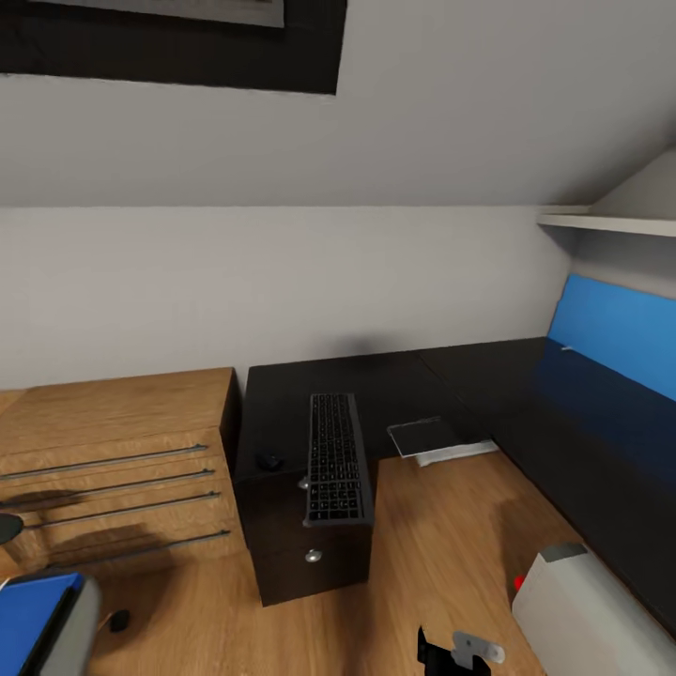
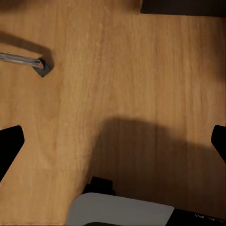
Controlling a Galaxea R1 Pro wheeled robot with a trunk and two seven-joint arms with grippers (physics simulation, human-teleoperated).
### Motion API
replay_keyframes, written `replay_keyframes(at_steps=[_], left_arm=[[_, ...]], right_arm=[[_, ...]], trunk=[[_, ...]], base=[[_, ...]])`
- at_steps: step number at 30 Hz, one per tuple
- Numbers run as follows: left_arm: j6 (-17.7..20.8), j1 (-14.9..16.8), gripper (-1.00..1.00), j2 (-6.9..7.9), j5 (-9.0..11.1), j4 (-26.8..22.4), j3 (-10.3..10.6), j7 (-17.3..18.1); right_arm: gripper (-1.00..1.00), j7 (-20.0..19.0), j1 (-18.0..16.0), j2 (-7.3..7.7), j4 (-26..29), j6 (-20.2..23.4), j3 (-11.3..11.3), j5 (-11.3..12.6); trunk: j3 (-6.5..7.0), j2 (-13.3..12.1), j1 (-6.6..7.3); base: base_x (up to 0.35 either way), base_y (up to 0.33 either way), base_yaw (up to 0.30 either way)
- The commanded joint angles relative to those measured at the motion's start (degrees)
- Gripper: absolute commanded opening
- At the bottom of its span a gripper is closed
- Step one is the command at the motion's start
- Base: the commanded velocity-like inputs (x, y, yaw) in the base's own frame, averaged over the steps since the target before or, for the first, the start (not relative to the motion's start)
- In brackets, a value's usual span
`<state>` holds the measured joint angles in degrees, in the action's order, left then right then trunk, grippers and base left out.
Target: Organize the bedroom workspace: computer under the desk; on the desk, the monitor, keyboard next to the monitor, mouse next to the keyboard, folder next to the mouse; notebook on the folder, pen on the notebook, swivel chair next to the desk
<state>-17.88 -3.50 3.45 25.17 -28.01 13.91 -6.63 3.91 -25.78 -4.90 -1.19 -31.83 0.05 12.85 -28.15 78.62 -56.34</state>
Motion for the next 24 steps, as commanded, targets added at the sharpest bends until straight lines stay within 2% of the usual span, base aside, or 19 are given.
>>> replay_keyframes(at_steps=[1,8,24], left_arm=[[-0.1,0.0,1.0,0.07,0.3,-0.1,0.5,-0.5],[-0.1,0.0,1.0,0.07,0.2,-0.1,0.5,-0.5],[-0.1,0.0,1.0,0.07,0.2,-0.1,0.5,-0.4]], right_arm=[[1.0,0.1,-0.1,-0.02,-0.1,-0.3,0.0,0.1],[1.0,0.1,-0.1,0.06,-0.1,-0.3,0.0,0.1],[1.0,0.1,-0.1,0.06,-0.1,-0.3,0.0,0.1]], trunk=[[-0.12,0.0,0.03],[-0.62,0.0,0.03],[-1.76,0.0,0.03]], base=[[-0.315,-0.016,0.175],[-0.299,-0.169,0.172],[-0.229,-0.254,0.171]])
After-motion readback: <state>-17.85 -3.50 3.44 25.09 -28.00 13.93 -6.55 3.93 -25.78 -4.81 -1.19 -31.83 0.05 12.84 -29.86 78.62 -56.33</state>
